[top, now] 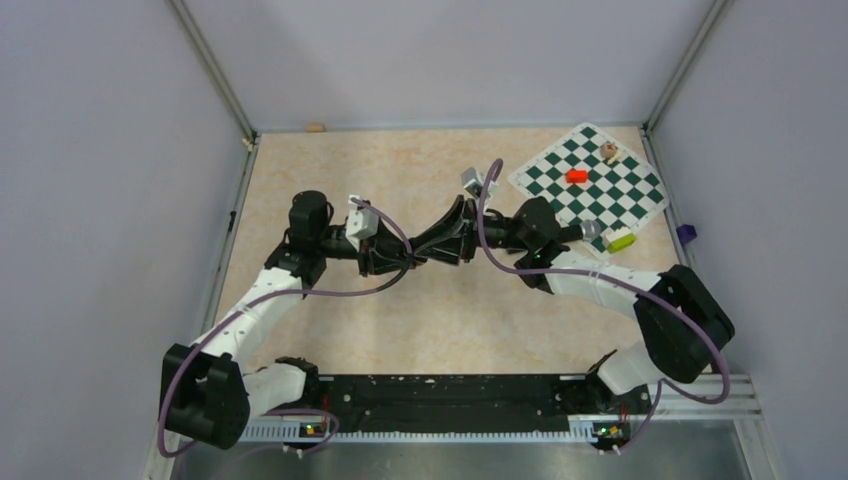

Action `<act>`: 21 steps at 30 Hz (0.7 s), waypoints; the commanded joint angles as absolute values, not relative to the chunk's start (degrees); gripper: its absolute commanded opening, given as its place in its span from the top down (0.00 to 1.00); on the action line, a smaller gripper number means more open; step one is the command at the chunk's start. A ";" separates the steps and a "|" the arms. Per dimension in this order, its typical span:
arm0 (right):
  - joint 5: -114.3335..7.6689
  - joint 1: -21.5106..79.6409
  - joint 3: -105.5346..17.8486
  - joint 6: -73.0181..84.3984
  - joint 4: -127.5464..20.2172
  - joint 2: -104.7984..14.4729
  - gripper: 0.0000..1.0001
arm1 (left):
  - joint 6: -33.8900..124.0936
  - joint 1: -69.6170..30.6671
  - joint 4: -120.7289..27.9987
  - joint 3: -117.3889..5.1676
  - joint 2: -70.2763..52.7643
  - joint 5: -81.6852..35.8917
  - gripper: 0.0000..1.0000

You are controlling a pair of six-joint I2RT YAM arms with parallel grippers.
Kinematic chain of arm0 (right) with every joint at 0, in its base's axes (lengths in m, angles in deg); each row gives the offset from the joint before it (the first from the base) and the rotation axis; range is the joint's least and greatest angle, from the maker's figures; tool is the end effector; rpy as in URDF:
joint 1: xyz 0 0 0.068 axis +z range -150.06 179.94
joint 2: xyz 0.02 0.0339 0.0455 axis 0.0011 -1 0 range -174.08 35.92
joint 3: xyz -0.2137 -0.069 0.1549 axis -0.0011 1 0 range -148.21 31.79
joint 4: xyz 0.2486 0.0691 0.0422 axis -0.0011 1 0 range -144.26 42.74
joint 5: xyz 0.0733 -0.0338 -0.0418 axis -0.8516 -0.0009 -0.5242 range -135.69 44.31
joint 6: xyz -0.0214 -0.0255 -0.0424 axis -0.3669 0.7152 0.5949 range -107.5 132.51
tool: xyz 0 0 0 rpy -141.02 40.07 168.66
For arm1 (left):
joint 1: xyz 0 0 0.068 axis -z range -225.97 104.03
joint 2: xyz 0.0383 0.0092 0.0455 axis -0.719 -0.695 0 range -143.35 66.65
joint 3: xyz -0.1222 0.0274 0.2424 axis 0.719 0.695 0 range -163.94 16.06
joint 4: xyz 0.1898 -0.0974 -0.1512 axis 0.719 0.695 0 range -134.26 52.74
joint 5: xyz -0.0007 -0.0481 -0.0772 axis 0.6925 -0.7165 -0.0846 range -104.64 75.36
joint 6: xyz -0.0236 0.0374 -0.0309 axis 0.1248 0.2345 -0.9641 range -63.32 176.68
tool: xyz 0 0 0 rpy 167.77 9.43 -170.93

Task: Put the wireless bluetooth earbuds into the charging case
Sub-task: Place the earbud in the charging case.

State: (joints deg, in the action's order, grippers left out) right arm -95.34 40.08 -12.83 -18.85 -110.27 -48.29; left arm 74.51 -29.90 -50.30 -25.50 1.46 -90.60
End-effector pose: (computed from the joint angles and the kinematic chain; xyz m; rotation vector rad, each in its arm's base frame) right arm 0.2222 0.2229 0.2937 -0.9348 1.2802 1.5595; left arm 0.2178 -0.0987 0.2849 1.3048 1.2296 -1.1976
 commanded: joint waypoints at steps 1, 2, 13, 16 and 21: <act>-98.49 40.06 -16.64 -15.69 -107.76 -43.89 0.66 | 73.63 -29.55 -52.86 -25.61 2.29 -93.19 1.00; -99.46 39.90 -16.90 -15.32 -107.49 -43.33 0.65 | 73.56 -29.54 -52.83 -25.68 2.47 -93.20 1.00; -96.47 35.03 -17.76 -4.58 -95.42 -36.62 0.62 | 74.20 -29.71 -51.28 -26.31 3.27 -93.56 1.00; -90.16 35.01 -16.27 4.88 -88.36 -36.92 0.57 | 74.39 -29.71 -51.15 -26.13 3.40 -93.44 1.00; -83.91 35.00 -15.24 10.68 -85.13 -40.92 0.45 | 74.97 -29.72 -51.00 -25.89 3.76 -93.11 1.00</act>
State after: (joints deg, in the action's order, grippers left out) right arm -90.57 35.38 -15.12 2.24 -90.77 -38.38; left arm 74.24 -29.81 -50.06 -25.50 2.01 -91.76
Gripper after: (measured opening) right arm 0.527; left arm 0.316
